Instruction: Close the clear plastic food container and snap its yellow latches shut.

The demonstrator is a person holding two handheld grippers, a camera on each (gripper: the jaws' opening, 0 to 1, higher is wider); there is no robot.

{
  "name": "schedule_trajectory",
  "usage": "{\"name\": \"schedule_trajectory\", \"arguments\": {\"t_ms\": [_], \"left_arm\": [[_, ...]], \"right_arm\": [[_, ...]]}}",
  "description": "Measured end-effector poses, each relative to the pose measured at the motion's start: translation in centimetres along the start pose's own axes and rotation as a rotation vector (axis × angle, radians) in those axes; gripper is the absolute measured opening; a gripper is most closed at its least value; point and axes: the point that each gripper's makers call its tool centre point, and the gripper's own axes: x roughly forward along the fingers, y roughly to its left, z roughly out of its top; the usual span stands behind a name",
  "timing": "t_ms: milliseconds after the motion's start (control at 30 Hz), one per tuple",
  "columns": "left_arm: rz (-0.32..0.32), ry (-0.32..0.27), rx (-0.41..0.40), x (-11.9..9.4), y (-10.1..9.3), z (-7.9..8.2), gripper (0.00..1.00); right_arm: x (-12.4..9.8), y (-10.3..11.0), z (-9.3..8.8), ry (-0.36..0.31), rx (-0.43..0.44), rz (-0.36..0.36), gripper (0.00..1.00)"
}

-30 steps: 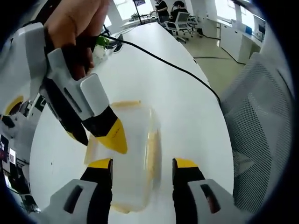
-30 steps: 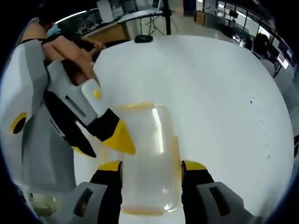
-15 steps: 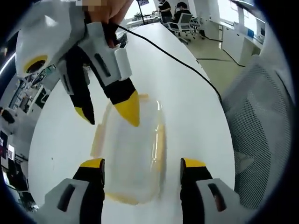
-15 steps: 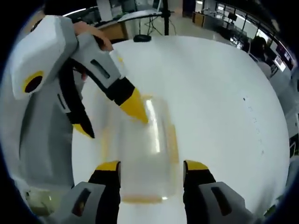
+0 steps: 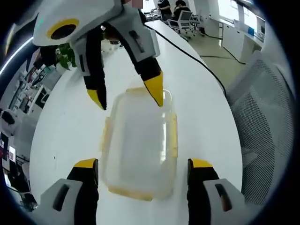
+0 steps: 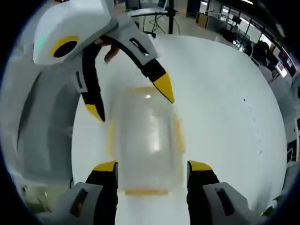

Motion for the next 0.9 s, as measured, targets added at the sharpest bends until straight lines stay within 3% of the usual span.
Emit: {"name": "schedule_trajectory", "arguments": {"t_ms": [133, 233, 467, 900], "left_arm": [[0.000, 0.015, 0.007, 0.3, 0.2, -0.3, 0.80], [0.007, 0.036, 0.064, 0.7, 0.3, -0.6, 0.80], [-0.007, 0.044, 0.068, 1.7, 0.2, -0.6, 0.81], [-0.037, 0.048, 0.093, 2.4, -0.1, -0.5, 0.78]], "right_arm": [[-0.3, 0.3, -0.3, 0.018, -0.020, -0.016, 0.60], [-0.4, 0.3, -0.5, 0.030, -0.026, -0.046, 0.62], [-0.1, 0.4, -0.5, 0.032, -0.056, -0.100, 0.67], [0.3, 1.1, -0.5, 0.017, -0.025, -0.083, 0.64]]}}
